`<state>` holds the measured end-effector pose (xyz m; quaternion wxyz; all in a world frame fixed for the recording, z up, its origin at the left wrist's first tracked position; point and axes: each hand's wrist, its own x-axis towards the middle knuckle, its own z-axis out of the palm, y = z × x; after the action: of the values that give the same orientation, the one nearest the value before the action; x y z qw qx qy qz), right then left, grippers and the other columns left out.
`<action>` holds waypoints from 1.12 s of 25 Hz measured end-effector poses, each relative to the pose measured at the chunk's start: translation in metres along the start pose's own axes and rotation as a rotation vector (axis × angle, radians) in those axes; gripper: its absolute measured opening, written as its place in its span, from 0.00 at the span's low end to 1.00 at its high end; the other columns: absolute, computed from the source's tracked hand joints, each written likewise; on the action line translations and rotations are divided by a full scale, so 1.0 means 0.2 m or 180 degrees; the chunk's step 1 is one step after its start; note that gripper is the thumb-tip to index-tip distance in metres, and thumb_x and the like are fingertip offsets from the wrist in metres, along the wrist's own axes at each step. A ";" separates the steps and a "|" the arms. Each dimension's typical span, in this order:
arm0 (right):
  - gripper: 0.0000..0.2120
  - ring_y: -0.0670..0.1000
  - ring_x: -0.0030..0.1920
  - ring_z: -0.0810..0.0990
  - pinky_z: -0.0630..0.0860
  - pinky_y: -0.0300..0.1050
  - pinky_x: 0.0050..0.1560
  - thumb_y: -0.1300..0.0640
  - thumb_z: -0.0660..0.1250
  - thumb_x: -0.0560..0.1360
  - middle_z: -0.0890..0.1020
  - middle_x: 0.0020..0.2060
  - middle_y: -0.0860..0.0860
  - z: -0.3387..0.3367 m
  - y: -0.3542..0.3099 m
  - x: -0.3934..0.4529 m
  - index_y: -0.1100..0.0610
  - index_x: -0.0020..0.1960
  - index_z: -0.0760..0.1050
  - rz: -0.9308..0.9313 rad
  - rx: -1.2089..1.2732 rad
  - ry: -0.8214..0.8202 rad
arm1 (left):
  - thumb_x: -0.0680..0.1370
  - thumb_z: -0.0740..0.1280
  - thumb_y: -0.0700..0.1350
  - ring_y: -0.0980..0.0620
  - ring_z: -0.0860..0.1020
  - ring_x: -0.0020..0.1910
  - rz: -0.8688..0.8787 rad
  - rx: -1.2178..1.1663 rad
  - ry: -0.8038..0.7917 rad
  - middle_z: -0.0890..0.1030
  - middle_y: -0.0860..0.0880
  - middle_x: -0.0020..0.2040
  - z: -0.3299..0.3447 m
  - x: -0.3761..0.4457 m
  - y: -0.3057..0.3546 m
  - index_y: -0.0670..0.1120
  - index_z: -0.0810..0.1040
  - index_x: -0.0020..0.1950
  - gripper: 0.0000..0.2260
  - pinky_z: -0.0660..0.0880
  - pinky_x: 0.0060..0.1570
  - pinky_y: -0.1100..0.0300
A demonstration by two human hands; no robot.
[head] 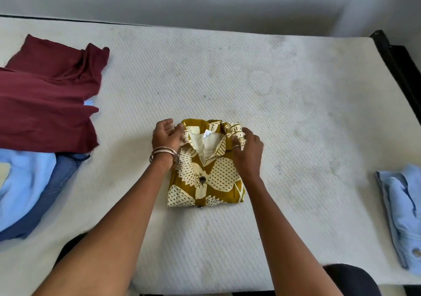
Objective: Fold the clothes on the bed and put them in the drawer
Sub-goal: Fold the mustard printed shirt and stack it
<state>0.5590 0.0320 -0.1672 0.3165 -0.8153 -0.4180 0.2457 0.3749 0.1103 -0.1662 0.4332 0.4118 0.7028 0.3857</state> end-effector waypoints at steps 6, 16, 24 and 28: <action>0.31 0.60 0.59 0.77 0.75 0.56 0.58 0.36 0.62 0.77 0.77 0.60 0.60 0.08 0.19 -0.18 0.59 0.67 0.69 0.0882 -0.0078 -0.0507 | 0.80 0.62 0.51 0.41 0.75 0.56 -0.0492 0.0815 0.0112 0.71 0.38 0.62 -0.05 -0.28 -0.26 0.41 0.76 0.64 0.18 0.72 0.49 0.56; 0.18 0.57 0.55 0.79 0.78 0.56 0.56 0.48 0.56 0.83 0.80 0.56 0.58 -0.07 0.26 -0.40 0.62 0.59 0.76 0.1893 0.1307 -0.0967 | 0.73 0.71 0.54 0.40 0.81 0.48 -0.2324 -0.0368 -0.1153 0.82 0.38 0.52 -0.17 -0.41 -0.20 0.41 0.76 0.61 0.23 0.78 0.51 0.48; 0.14 0.56 0.55 0.81 0.81 0.51 0.50 0.64 0.65 0.80 0.82 0.57 0.56 -0.49 0.27 -0.55 0.63 0.64 0.76 0.1325 0.2070 -0.0914 | 0.79 0.66 0.48 0.43 0.80 0.49 -0.1121 -0.0318 -0.1468 0.80 0.42 0.58 -0.14 -0.79 -0.03 0.49 0.72 0.68 0.18 0.78 0.46 0.52; 0.10 0.57 0.53 0.83 0.80 0.57 0.56 0.64 0.64 0.80 0.84 0.53 0.57 -0.94 0.43 -0.52 0.58 0.59 0.79 0.0929 0.2135 -0.0327 | 0.80 0.64 0.47 0.47 0.79 0.49 -0.0383 -0.0210 -0.2064 0.78 0.46 0.59 0.20 -1.09 0.22 0.52 0.68 0.70 0.18 0.76 0.42 0.56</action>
<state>0.6745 -0.1518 -0.0862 0.5064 -0.7039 -0.2089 0.4522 0.4841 -0.0645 -0.0756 0.6694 0.4567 0.5386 0.2307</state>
